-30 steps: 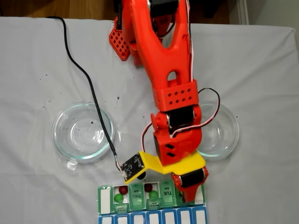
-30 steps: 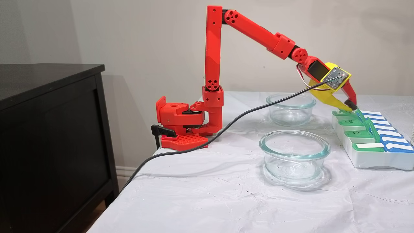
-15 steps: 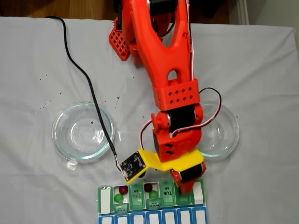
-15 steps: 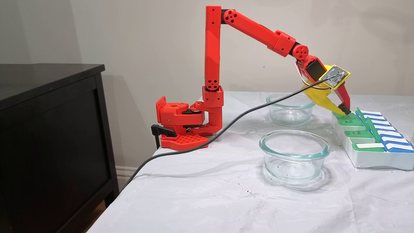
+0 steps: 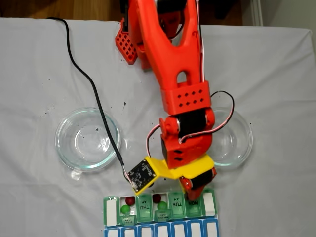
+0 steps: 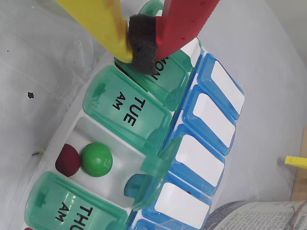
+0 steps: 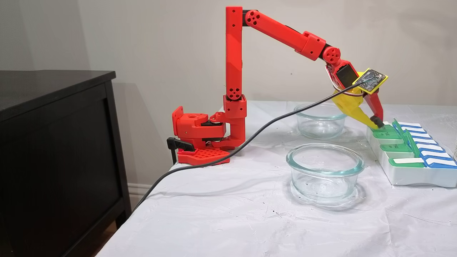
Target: Sort medicines into box.
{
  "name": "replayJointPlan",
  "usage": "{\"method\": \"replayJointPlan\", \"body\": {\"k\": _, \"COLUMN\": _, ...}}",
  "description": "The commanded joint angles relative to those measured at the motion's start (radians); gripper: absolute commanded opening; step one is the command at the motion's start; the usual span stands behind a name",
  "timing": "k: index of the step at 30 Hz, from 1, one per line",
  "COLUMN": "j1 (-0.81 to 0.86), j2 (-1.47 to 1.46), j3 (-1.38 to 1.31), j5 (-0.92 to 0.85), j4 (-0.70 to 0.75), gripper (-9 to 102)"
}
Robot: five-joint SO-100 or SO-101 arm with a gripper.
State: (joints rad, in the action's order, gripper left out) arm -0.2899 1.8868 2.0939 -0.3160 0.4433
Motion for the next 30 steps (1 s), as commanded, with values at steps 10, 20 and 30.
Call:
{"method": "replayJointPlan", "body": {"k": 10, "j1": -0.043, "j2": 0.017, "j3": 0.032, "j5": -0.075, "j4": -0.061, "gripper": 0}}
{"method": "replayJointPlan", "body": {"k": 20, "j1": 0.123, "j2": 0.193, "j3": -0.107, "j5": 0.149, "j4": -0.114, "gripper": 0}}
{"method": "replayJointPlan", "body": {"k": 30, "j1": 0.204, "j2": 0.19, "j3": -0.16, "j5": 0.169, "j4": -0.187, "gripper": 0}}
